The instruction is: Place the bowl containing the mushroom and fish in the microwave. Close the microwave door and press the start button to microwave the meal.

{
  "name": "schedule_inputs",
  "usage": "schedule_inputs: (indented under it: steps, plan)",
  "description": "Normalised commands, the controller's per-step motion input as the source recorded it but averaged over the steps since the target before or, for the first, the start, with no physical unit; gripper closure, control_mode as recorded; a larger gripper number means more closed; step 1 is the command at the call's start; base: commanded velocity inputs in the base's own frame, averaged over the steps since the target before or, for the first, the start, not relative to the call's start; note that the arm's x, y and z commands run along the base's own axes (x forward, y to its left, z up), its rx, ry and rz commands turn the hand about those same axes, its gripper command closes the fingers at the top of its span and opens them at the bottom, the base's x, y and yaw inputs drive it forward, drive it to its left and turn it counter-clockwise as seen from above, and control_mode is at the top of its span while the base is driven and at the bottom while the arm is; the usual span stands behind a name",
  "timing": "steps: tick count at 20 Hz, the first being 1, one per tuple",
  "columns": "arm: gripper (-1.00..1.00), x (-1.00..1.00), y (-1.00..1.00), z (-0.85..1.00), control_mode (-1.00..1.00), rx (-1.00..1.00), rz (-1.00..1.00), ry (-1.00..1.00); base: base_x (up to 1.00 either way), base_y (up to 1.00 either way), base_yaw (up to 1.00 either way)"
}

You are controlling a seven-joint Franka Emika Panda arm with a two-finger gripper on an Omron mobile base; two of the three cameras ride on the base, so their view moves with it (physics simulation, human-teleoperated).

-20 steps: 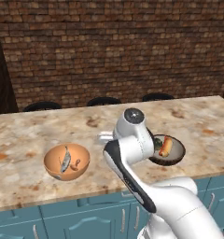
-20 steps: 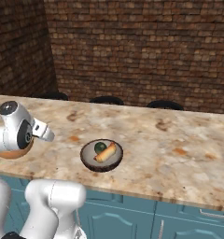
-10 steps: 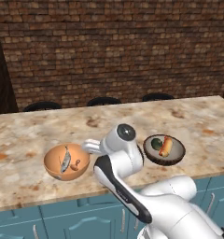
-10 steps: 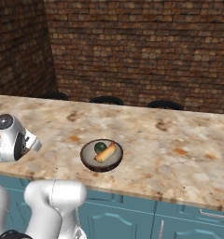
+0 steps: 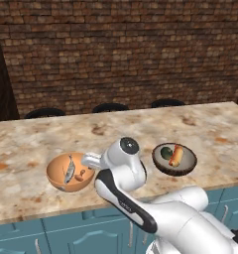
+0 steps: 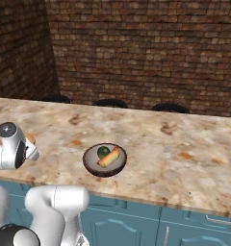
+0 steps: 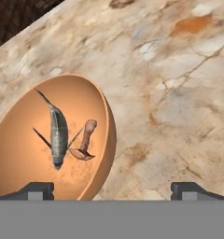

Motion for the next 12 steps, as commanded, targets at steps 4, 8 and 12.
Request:
schedule_inputs:
  steps: [4, 8, 12]
  plan:
    - [-1.00, 0.33, 0.00, -0.09, -1.00, 0.00, 0.00, 0.17, 0.00, 0.00, 0.00]
    - [-1.00, 0.24, 0.01, -0.14, -1.00, 0.00, 0.00, 0.10, 0.00, 0.00, 0.00]
    - [-1.00, 0.19, 0.09, -0.28, -1.00, 0.00, 0.00, 0.00, 0.00, 0.00, 0.00]
